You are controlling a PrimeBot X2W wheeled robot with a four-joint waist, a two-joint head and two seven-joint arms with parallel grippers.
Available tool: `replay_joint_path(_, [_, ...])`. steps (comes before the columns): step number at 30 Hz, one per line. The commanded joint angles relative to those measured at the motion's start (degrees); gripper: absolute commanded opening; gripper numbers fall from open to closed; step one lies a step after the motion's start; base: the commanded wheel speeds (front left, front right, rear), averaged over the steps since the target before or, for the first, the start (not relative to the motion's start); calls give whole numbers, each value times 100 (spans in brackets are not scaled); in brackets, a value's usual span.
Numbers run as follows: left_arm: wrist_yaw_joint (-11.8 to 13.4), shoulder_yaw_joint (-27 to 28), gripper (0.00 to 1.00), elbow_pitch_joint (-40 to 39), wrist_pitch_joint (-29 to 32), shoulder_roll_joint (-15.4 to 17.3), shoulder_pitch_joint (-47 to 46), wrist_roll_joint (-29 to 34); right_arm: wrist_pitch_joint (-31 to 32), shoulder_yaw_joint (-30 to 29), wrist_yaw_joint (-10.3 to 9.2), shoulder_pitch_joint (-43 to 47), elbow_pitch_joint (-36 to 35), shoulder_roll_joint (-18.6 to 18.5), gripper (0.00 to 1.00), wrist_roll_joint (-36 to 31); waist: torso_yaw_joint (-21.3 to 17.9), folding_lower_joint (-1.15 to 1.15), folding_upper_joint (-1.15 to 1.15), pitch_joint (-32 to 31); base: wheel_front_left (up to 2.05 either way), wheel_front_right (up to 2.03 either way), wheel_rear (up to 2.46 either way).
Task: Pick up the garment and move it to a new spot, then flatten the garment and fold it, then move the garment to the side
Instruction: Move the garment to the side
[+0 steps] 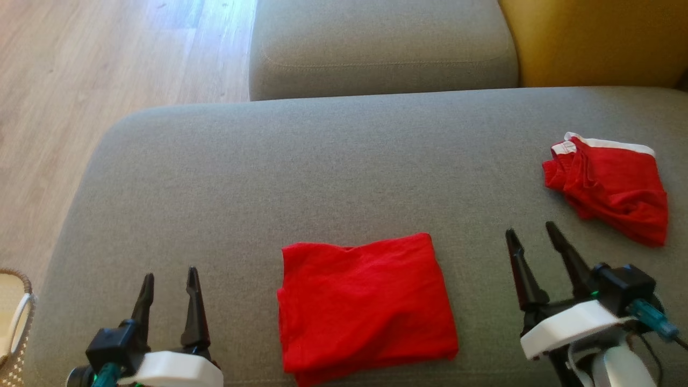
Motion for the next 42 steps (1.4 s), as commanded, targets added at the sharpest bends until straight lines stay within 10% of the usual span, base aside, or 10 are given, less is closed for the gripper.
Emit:
replay_joint_path(1, [-3,144,100,-159,-70,-9,-307,61,88,178,-1,-125,-105,4,100,138,15,0,0,25,0,0,0])
replay_joint_path(34, [-79,-98,100,8,-70,-9,-684,223,1308,1487,-1,-1406,3036,6,100,2699,659,0,0,621,0,0,0])
replay_joint_path(36, [-70,-109,100,8,-70,-9,-704,238,1218,1541,-1,-1492,3170,6,0,2582,666,0,0,644,0,0,0])
replay_joint_path(42, [-65,-116,100,25,-70,-9,-727,273,708,1517,-1,-1832,3415,-14,0,1802,544,0,0,612,0,0,0])
